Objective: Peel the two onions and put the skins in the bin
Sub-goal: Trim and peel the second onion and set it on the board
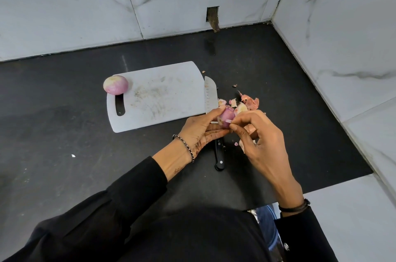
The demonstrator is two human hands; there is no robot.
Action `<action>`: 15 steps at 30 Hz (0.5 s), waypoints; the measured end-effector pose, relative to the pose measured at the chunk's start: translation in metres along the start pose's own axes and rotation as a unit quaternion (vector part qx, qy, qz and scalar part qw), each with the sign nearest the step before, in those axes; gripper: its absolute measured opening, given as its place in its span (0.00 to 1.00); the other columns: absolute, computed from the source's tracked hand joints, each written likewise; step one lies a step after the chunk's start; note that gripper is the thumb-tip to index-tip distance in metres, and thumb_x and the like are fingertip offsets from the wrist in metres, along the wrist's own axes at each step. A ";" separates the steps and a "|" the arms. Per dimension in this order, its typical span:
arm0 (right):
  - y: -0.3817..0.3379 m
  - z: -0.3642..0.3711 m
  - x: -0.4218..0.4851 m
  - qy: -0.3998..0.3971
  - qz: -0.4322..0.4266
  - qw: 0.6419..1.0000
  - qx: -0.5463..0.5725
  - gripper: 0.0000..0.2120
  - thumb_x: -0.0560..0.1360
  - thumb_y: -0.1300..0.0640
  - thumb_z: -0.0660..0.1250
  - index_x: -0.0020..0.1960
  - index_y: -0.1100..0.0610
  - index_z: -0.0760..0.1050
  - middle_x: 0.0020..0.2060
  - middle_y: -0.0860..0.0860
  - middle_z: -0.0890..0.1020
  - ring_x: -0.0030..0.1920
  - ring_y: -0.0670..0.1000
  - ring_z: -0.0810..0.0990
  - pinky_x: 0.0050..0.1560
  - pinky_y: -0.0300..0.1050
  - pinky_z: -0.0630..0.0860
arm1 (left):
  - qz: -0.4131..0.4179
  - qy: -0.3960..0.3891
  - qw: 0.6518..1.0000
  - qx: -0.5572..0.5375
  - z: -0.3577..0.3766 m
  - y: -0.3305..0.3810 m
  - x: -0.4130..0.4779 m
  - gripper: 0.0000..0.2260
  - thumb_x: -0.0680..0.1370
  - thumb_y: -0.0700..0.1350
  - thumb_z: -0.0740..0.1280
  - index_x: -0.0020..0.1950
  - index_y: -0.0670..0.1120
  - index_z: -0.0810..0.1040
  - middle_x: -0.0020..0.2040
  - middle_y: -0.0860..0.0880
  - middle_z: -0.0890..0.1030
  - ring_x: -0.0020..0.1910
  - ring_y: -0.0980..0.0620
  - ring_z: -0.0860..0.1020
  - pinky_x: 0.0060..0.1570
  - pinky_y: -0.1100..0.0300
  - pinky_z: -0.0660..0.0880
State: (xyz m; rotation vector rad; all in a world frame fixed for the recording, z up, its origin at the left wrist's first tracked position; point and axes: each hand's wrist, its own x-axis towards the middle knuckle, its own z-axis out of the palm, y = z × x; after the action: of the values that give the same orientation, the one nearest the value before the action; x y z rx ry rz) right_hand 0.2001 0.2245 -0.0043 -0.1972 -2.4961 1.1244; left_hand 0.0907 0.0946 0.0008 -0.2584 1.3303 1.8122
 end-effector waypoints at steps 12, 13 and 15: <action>0.000 0.009 -0.011 -0.017 -0.018 1.000 -0.017 0.03 0.80 0.59 0.69 0.53 0.55 0.78 0.50 0.45 0.80 0.51 0.47 0.79 0.47 0.51 0.79 | -0.019 0.062 0.998 0.015 0.001 -0.002 0.000 0.16 0.75 0.47 0.74 0.56 0.39 0.79 0.33 0.44 0.84 0.31 0.51 0.84 0.33 0.59 0.82; -0.001 0.010 -0.011 -0.019 -0.019 1.000 -0.008 0.03 0.80 0.58 0.69 0.54 0.55 0.78 0.50 0.45 0.80 0.52 0.48 0.79 0.47 0.52 0.79 | -0.021 0.063 0.998 0.019 0.000 -0.001 0.001 0.14 0.75 0.48 0.73 0.54 0.39 0.79 0.32 0.45 0.84 0.31 0.52 0.83 0.32 0.60 0.81; -0.002 0.013 -0.013 -0.018 -0.020 1.000 0.010 0.04 0.80 0.59 0.69 0.54 0.56 0.79 0.50 0.46 0.80 0.52 0.49 0.80 0.48 0.52 0.79 | -0.033 0.057 0.997 0.027 -0.001 0.001 0.000 0.12 0.75 0.49 0.73 0.49 0.40 0.80 0.30 0.46 0.83 0.30 0.52 0.83 0.32 0.61 0.81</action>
State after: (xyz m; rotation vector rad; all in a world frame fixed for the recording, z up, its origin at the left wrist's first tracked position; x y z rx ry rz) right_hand 0.2067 0.2106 -0.0138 -0.1223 -2.5068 1.1462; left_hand 0.0897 0.0934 0.0005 -0.3768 1.4304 1.7248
